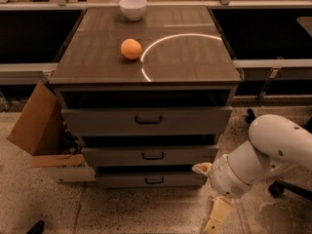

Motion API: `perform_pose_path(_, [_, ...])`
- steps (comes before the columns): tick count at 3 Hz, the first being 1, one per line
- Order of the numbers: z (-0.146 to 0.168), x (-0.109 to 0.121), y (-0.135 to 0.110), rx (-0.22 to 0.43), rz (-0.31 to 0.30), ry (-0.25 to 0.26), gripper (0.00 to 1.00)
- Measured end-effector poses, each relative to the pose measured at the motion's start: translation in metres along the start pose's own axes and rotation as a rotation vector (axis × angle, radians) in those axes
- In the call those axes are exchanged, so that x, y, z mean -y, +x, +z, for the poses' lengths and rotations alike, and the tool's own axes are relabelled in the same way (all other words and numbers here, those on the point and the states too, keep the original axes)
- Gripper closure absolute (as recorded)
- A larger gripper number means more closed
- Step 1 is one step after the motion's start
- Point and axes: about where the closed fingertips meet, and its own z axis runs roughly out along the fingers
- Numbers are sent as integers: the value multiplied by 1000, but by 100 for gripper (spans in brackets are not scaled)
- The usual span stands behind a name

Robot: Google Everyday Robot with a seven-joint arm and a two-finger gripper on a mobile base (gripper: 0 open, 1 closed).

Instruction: Open bottom drawer

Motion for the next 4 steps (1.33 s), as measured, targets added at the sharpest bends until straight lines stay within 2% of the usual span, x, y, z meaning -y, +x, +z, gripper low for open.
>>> perform_pose_path(1, [11, 4, 1, -3, -8, -3, 0])
perform_pose_path(2, [48, 21, 12, -7, -75, -4, 0])
perform_pose_path(3, [90, 52, 25, 10, -145, 42, 0])
perform_pose_path(4, [139, 82, 40, 33, -184, 77, 0])
